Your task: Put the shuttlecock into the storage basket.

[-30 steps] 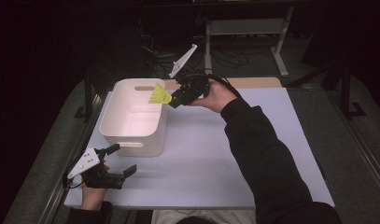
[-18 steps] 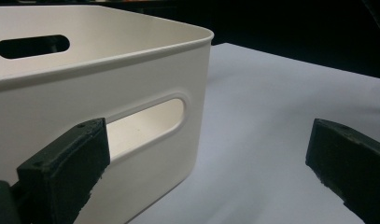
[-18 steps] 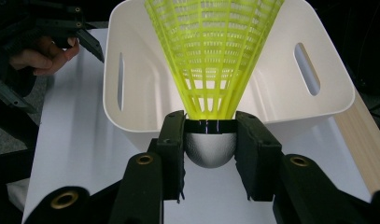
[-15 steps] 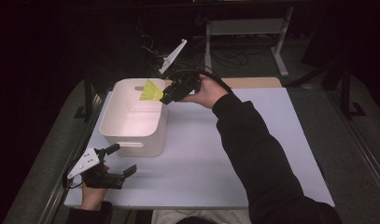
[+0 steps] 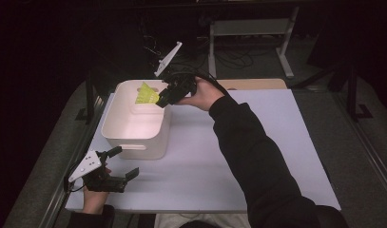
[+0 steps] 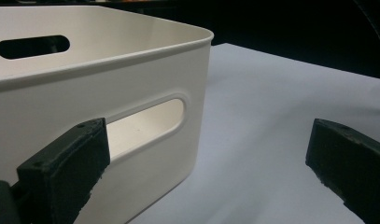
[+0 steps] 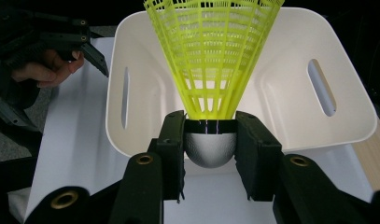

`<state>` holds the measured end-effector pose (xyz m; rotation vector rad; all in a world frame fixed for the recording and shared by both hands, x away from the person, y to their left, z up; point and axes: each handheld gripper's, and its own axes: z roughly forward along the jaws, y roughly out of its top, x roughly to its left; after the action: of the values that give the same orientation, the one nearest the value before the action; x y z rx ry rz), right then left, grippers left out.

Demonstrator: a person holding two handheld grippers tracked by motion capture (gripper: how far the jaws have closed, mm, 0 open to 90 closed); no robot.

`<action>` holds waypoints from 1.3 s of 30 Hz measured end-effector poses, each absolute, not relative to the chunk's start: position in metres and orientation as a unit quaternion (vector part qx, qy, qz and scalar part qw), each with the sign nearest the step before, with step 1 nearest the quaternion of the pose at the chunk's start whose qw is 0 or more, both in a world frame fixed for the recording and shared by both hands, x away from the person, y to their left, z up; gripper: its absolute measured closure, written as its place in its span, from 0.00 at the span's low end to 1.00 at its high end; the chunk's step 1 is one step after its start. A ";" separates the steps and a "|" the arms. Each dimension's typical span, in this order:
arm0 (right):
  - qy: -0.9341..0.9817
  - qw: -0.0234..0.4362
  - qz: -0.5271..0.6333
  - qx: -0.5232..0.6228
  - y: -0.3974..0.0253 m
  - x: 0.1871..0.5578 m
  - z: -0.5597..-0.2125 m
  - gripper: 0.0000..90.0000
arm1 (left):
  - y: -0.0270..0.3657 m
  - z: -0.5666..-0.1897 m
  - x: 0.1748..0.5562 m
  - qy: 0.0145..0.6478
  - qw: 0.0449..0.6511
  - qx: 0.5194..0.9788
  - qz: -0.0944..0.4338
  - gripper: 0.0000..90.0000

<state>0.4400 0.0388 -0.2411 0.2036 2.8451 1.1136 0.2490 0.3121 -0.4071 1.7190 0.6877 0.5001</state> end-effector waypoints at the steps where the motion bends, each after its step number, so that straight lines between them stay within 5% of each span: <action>1: 0.929 0.039 0.363 0.066 0.040 0.440 -0.242 0.70 | 0.312 -0.407 0.249 0.294 0.574 0.734 0.214 0.00; 39: 0.935 -0.003 0.352 0.048 0.080 0.440 -0.288 0.70 | 0.312 -0.407 0.249 0.294 0.578 0.731 0.212 0.00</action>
<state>0.4403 0.0797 -0.2882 0.1516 2.9433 1.1076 0.2486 0.3121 -0.4070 1.7115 0.6879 0.4961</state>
